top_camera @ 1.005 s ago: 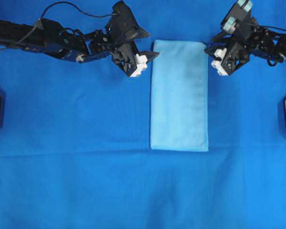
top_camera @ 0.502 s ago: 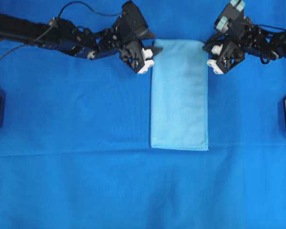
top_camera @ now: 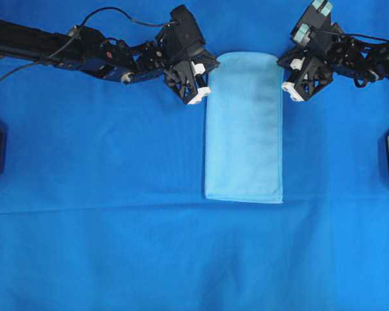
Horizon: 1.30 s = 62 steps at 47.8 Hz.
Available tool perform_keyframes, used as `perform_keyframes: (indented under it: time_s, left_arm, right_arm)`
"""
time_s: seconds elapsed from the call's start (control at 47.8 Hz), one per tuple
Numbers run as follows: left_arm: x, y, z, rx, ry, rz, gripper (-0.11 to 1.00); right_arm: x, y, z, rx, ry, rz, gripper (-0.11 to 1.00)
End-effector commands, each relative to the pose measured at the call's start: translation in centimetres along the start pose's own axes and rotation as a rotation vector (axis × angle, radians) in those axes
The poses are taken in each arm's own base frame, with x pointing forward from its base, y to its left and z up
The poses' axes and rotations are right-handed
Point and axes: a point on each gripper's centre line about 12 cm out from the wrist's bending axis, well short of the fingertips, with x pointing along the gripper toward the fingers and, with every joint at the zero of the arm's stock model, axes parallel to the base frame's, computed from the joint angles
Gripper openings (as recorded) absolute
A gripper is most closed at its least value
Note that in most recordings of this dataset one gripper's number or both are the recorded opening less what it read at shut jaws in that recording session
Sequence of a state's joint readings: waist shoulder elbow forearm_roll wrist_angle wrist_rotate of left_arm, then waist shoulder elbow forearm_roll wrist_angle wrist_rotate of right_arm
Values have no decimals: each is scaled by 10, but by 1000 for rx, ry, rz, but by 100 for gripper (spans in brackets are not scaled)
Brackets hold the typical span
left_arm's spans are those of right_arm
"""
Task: Fold a vertical towel.
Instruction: 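Close both grippers on the towel's far corners, then lift the far edge and fold it toward the near edge with both grippers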
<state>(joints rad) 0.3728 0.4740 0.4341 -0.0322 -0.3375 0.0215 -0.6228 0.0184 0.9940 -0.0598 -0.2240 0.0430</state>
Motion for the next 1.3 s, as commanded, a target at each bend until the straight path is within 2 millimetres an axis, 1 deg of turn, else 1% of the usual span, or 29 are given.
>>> perform_keyframes:
  time_s: [0.0, 0.084, 0.251, 0.335, 0.419, 0.523, 0.607, 0.691, 0.837, 0.9, 1.068, 1.151, 1.277]
  left_arm:
    - [-11, 12, 27, -6, -66, 20, 4]
    - [-12, 26, 34, -16, -87, 46, 4]
    - [-10, 42, 42, -12, -108, 76, 4]
    - [-9, 49, 44, 4, -113, 90, 4]
    - [-9, 51, 46, 6, -117, 93, 4]
    - [-10, 44, 44, 14, -110, 80, 4]
    - [-15, 39, 48, 22, -116, 73, 4]
    - [-25, 38, 57, 28, -134, 71, 4]
    - [-50, 32, 75, 43, -182, 66, 4]
    - [-59, 30, 81, 48, -199, 63, 4]
    - [-75, 14, 83, 83, -210, 35, 4]
    - [-81, 2, 82, 98, -207, 12, 4]
    - [-89, -21, 74, 125, -182, -36, 4]
  right_arm:
    - [-4, -7, 17, 14, -55, -17, 2]
    - [-4, -15, 24, 20, -70, -33, 2]
    - [-4, -30, 36, 15, -101, -67, 2]
    - [-4, -37, 40, 17, -109, -82, 2]
    - [-4, -39, 42, 13, -116, -87, 2]
    - [-4, -40, 46, 2, -124, -89, 2]
    - [-8, -39, 50, -1, -136, -90, 2]
    - [-16, -39, 57, -2, -152, -93, 2]
    - [-34, -36, 63, -6, -160, -91, 2]
    - [-45, -31, 66, -15, -171, -84, 2]
    - [-69, -13, 69, -36, -202, -48, 2]
    - [-83, -2, 65, -51, -202, -21, 2]
    - [-100, 18, 53, -65, -187, 33, 2]
